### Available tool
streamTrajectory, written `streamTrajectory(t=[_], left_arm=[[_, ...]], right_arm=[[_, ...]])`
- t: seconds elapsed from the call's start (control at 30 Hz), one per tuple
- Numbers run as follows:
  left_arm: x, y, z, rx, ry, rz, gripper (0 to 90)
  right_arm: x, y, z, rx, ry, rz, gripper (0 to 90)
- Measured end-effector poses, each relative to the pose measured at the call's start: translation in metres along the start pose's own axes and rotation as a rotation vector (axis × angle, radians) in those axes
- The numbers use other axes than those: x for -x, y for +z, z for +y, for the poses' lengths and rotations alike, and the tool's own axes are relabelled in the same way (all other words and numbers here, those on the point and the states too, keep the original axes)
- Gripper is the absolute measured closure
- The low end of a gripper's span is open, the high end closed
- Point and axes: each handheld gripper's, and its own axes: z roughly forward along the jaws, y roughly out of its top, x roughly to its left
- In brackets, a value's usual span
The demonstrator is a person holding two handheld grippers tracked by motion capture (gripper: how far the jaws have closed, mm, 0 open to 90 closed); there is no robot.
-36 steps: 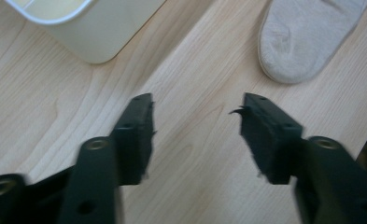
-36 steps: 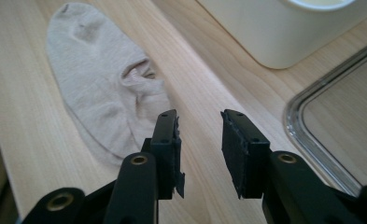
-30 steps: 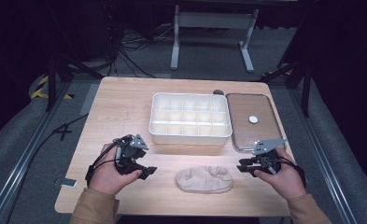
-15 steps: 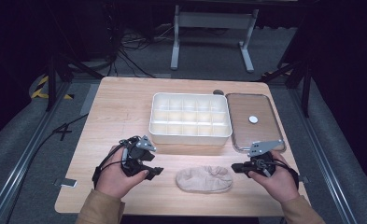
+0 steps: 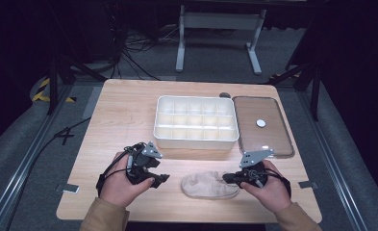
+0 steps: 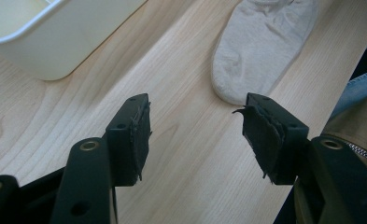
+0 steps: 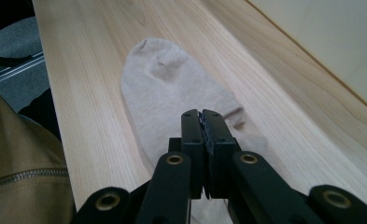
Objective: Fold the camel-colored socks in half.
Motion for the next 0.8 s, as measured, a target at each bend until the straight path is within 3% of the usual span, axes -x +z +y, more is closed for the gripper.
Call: streamTrajectory(t=[0.23,0.53,0.8], left_arm=[[-0.001,0.004,0.000,-0.011,0.001,0.001,42.1],[0.001,0.012,0.001,-0.030,0.006,-0.007,42.5],[0.003,0.020,0.002,-0.047,0.015,-0.021,42.7]], right_arm=[[-0.008,0.015,0.002,0.017,-0.009,0.002,89.2],[-0.013,0.035,0.001,-0.034,-0.021,0.003,89.5],[-0.013,0.046,-0.002,-0.043,-0.032,-0.005,89.2]])
